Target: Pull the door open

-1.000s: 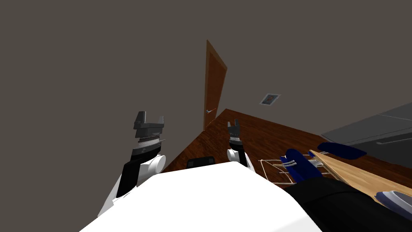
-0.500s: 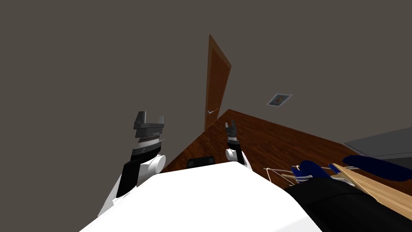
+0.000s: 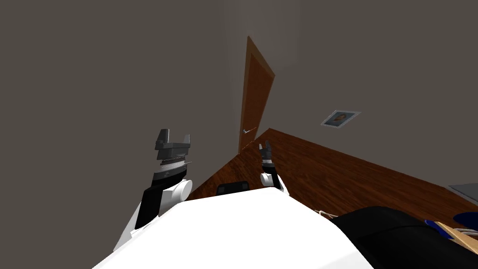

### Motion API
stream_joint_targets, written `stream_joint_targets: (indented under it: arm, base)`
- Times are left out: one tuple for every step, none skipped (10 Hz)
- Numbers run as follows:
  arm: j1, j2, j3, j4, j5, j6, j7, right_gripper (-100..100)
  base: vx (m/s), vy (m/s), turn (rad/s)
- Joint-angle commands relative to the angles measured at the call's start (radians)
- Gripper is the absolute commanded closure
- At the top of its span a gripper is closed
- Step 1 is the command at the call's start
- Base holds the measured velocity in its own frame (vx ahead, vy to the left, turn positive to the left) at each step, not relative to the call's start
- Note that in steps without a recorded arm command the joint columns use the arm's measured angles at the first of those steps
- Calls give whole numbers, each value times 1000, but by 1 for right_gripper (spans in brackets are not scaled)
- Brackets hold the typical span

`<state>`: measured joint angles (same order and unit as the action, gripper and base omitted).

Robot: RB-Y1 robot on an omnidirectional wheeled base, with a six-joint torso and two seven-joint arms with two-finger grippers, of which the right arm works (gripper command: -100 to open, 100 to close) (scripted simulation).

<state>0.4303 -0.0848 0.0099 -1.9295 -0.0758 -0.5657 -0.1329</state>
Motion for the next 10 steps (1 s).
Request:
stream_joint_targets:
  arm:
    - [-13, -10, 9, 37, -11, -11, 2, -100]
    - [-19, -16, 14, 57, -18, -16, 3, -100]
    - [-27, -23, 20, 80, -25, -22, 5, -100]
    - [-34, -29, 26, 102, -32, -28, 6, -100]
    - [-41, -36, 31, 124, -40, -34, 7, -100]
    - [-49, -43, 37, 147, -47, -40, 8, -100]
    - [-56, -49, 43, 169, -55, -46, 10, -100]
    - [-64, -56, 49, 193, -63, -53, 11, -100]
    - [-71, -63, 55, 216, -70, -59, 12, -100]
    - [-79, -69, 61, 240, -78, -65, 14, -100]
  base:
    - [84, -80, 109]
    - [79, -82, 127]
    - [77, -84, 147]
    - [73, -84, 137]
    - [78, -91, 119]
    - [83, -100, 163]
    - [81, -95, 143]
    - [72, -107, 132]
    - [64, -97, 170]
    - [53, -98, 179]
